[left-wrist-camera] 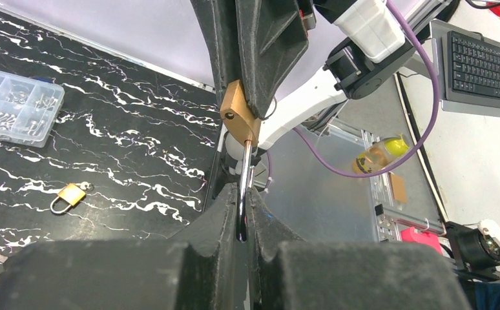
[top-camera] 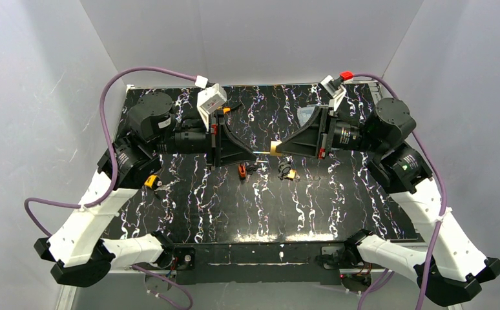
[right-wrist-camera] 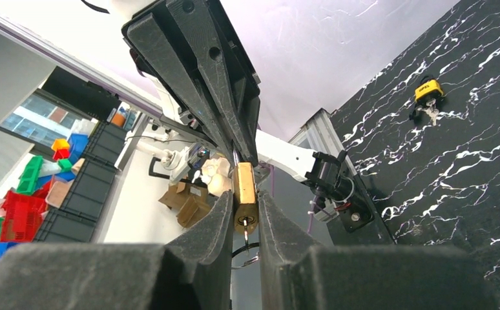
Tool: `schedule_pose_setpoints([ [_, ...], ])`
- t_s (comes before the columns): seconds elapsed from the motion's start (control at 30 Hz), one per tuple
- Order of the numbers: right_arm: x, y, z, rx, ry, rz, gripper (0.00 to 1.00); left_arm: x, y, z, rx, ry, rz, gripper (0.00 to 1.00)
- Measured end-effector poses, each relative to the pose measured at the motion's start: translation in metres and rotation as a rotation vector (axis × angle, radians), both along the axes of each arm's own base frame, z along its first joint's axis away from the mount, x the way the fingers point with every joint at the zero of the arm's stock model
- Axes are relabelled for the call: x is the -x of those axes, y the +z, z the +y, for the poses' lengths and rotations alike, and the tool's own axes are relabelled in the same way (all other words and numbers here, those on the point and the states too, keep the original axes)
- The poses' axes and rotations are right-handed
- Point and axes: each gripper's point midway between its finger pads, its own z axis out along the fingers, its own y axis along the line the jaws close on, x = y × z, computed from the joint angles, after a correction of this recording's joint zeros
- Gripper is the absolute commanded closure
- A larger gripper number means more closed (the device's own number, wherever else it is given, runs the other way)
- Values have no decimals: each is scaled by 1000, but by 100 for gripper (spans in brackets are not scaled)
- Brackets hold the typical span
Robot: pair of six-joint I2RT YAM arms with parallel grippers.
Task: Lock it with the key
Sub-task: Lock the lock.
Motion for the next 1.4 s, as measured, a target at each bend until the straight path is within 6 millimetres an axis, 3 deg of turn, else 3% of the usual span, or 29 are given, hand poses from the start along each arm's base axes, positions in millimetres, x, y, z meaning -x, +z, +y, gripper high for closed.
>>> schedule_pose_setpoints([
  [0.13, -2, 0, -1, 7, -19, -27, 53, 0, 0, -2, 7, 15, 2, 100],
  [0.23, -6, -2, -4, 17, -62, -57, 42, 1, 5, -5, 25, 23, 4, 100],
  [0.37, -9, 1, -12, 18, -124, -124, 36, 2, 13, -8, 54, 39, 6, 100],
  [0.57, -1, 18, -24, -24, -173, -244, 37, 8, 22, -11, 85, 40, 8, 100],
  [0.8, 10, 36, -24, -84, -120, -363, 40, 13, 24, -15, 90, 32, 25, 100],
  [1.4, 15, 14, -15, -65, -15, -412, 57, 10, 37, -18, 131, 58, 55, 100],
])
